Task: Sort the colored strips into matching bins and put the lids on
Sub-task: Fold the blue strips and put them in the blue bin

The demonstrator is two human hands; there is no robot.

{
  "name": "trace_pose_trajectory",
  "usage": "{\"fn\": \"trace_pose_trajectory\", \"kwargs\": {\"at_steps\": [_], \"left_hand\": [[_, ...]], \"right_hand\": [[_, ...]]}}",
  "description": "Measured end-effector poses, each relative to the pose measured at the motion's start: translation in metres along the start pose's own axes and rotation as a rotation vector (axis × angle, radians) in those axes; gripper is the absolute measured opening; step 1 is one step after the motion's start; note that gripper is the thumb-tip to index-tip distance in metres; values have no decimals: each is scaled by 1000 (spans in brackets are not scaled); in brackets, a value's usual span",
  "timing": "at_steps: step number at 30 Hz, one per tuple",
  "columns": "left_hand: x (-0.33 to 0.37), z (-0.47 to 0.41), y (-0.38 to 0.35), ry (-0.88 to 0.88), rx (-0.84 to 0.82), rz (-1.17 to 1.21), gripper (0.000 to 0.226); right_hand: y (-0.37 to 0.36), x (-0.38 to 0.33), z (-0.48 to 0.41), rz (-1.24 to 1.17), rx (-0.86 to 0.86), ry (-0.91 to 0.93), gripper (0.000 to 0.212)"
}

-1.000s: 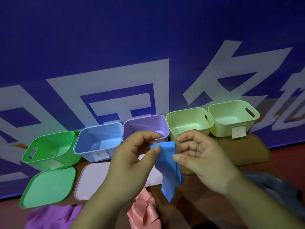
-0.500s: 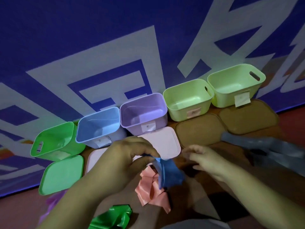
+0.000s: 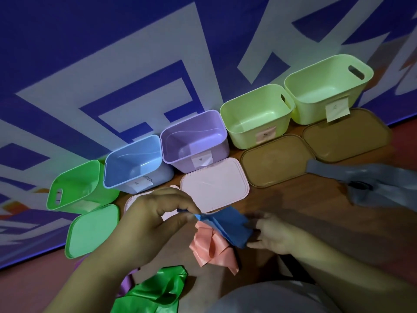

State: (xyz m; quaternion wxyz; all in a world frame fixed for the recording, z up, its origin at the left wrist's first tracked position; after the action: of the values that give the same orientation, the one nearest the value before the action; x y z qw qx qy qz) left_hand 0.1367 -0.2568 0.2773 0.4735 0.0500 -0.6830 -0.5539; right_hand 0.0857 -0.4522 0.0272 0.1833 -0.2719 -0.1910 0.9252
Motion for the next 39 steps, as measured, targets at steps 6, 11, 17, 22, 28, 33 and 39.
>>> {"fn": "trace_pose_trajectory", "kwargs": {"at_steps": [6, 11, 17, 22, 28, 33, 39], "left_hand": [[-19, 1, 5, 94, 91, 37, 11], [-42, 0, 4, 176, 161, 63, 6], [-54, 2, 2, 216, 191, 80, 7], [-62, 5, 1, 219, 193, 64, 15], [-65, 6, 0, 228, 203, 91, 23], [-63, 7, 0, 231, 200, 66, 32], [-63, 6, 0, 239, 206, 39, 30]], "right_hand": [[19, -27, 18, -67, -34, 165, 29], [31, -53, 34, -146, -201, 197, 24], [27, -69, 39, -372, -334, 225, 75], [24, -77, 44, -430, -260, 230, 69], [28, -81, 46, -253, -75, 326, 42], [30, -87, 53, -78, 64, 394, 47], [33, -96, 62, -340, -47, 416, 28]]}}
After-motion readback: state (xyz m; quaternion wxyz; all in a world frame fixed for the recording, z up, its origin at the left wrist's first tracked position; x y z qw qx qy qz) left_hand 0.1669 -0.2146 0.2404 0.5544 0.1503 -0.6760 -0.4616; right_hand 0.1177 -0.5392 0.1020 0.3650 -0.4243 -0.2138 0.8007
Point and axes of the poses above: each hand's wrist, its own z-axis away from the middle knuckle, its own y-axis out of the back of the hand, x = y × z, the point moved 3 cm from there along -z, towards the middle knuckle, and after that the axes turned 4 degrees about -x, right-handed, at the moved point
